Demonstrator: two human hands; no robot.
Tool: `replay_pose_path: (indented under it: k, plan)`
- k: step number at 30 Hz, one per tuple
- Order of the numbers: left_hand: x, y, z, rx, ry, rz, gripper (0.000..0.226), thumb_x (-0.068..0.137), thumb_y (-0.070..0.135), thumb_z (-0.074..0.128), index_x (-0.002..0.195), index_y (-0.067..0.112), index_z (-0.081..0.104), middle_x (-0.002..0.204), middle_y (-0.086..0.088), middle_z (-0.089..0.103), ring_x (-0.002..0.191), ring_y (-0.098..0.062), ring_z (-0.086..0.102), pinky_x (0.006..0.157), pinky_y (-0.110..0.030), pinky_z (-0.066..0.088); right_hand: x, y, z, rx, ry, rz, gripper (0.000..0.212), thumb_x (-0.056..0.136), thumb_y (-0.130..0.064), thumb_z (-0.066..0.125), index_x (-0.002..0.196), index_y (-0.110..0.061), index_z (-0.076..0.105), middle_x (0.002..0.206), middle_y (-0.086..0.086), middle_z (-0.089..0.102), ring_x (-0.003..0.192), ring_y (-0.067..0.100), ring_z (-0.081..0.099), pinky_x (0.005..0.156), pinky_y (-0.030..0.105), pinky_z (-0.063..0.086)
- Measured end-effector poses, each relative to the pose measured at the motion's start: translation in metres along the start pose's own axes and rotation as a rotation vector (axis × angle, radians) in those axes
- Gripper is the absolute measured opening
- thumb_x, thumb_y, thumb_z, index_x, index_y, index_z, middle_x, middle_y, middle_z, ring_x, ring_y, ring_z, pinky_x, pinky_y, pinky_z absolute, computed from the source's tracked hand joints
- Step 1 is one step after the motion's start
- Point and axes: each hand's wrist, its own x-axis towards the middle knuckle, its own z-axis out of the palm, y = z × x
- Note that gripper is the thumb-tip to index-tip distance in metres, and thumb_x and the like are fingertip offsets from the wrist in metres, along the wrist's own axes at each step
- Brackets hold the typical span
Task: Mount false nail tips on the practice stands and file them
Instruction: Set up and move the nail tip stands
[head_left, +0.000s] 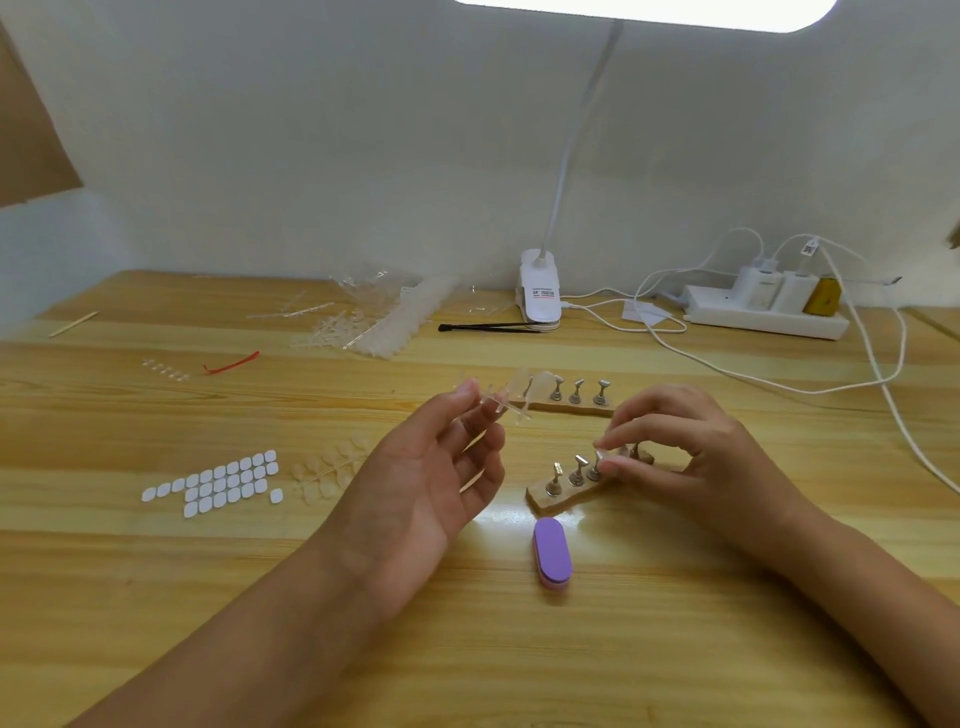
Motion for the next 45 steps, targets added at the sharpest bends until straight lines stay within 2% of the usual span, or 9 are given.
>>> replay_pose_path:
  k: [6, 9, 14, 23, 26, 30, 35, 39, 45]
  plan:
    - [0.000, 0.000, -0.002, -0.012, -0.003, -0.011, 0.024, 0.070, 0.026, 0.075, 0.090, 0.017, 0.066, 0.093, -0.001, 0.069, 0.074, -0.011, 0.062, 0.067, -0.022, 0.054, 0.000, -0.003, -0.001, 0.001, 0.042, -0.006, 0.027, 0.078, -0.038, 0.066, 0.089, -0.016, 0.076, 0.097, -0.004, 0.064, 0.102, 0.020, 0.056, 0.090, 0.022, 0.039]
    - [0.001, -0.001, -0.002, -0.010, -0.005, -0.018, 0.022, 0.071, 0.026, 0.075, 0.089, 0.017, 0.066, 0.093, -0.001, 0.069, 0.074, -0.011, 0.062, 0.067, -0.022, 0.054, 0.000, -0.001, 0.002, -0.082, 0.034, -0.065, 0.023, 0.079, -0.034, 0.069, 0.089, -0.014, 0.076, 0.095, -0.001, 0.065, 0.097, 0.022, 0.057, 0.089, 0.017, 0.037]
    - [0.001, -0.001, -0.003, -0.014, -0.007, -0.028, 0.020, 0.070, 0.026, 0.076, 0.086, 0.018, 0.068, 0.093, -0.001, 0.068, 0.075, -0.011, 0.061, 0.067, -0.022, 0.054, 0.000, 0.004, 0.005, -0.200, 0.033, -0.161, 0.025, 0.081, -0.036, 0.067, 0.090, -0.014, 0.077, 0.092, 0.000, 0.066, 0.095, 0.022, 0.057, 0.085, 0.023, 0.042]
    - [0.001, -0.003, -0.002, -0.001, -0.010, -0.032, 0.009, 0.067, 0.027, 0.078, 0.073, 0.020, 0.076, 0.091, -0.001, 0.068, 0.074, -0.010, 0.062, 0.065, -0.021, 0.054, 0.002, 0.004, 0.007, -0.149, 0.021, -0.138, 0.029, 0.082, -0.039, 0.064, 0.087, -0.014, 0.077, 0.092, 0.000, 0.065, 0.096, 0.020, 0.056, 0.085, 0.023, 0.044]
    - [0.002, -0.004, -0.003, 0.022, 0.001, -0.016, 0.009, 0.066, 0.027, 0.078, 0.070, 0.019, 0.077, 0.092, -0.003, 0.070, 0.074, -0.011, 0.065, 0.065, -0.021, 0.056, 0.000, 0.000, 0.006, -0.085, 0.036, -0.057, 0.032, 0.085, -0.045, 0.065, 0.095, -0.017, 0.077, 0.106, 0.000, 0.063, 0.105, 0.024, 0.053, 0.092, 0.030, 0.044]
    - [0.003, -0.007, -0.004, 0.151, 0.068, 0.061, 0.026, 0.071, 0.026, 0.074, 0.090, 0.013, 0.063, 0.101, -0.013, 0.075, 0.080, -0.014, 0.072, 0.064, -0.020, 0.057, 0.001, -0.011, -0.005, 0.135, 0.185, 0.144, 0.035, 0.090, -0.048, 0.046, 0.108, -0.030, 0.069, 0.113, -0.013, 0.057, 0.117, 0.015, 0.048, 0.102, 0.024, 0.033]
    - [0.000, -0.014, -0.001, 0.306, 0.092, 0.128, 0.016, 0.083, 0.021, 0.068, 0.091, 0.012, 0.058, 0.096, -0.011, 0.077, 0.084, -0.020, 0.075, 0.065, -0.019, 0.056, 0.005, -0.034, -0.005, 0.330, 0.215, 0.228, 0.030, 0.089, -0.053, 0.056, 0.092, -0.028, 0.073, 0.103, -0.014, 0.063, 0.111, 0.012, 0.055, 0.097, 0.033, 0.041]
    - [-0.003, -0.016, 0.001, 0.387, 0.048, 0.193, 0.023, 0.076, 0.026, 0.070, 0.089, 0.011, 0.059, 0.091, -0.009, 0.075, 0.087, -0.025, 0.075, 0.069, -0.019, 0.057, 0.006, -0.050, 0.002, 0.331, 0.148, 0.240, 0.031, 0.073, -0.054, 0.060, 0.084, -0.028, 0.073, 0.101, -0.016, 0.064, 0.112, 0.009, 0.053, 0.096, 0.020, 0.037]
    - [-0.006, -0.019, 0.003, 0.421, 0.023, 0.220, 0.017, 0.081, 0.024, 0.070, 0.085, 0.011, 0.060, 0.090, -0.010, 0.075, 0.088, -0.029, 0.075, 0.071, -0.021, 0.057, 0.003, -0.060, 0.006, 0.358, 0.142, 0.230, 0.025, 0.068, -0.051, 0.064, 0.076, -0.029, 0.069, 0.104, -0.018, 0.061, 0.114, 0.005, 0.052, 0.097, 0.019, 0.035]
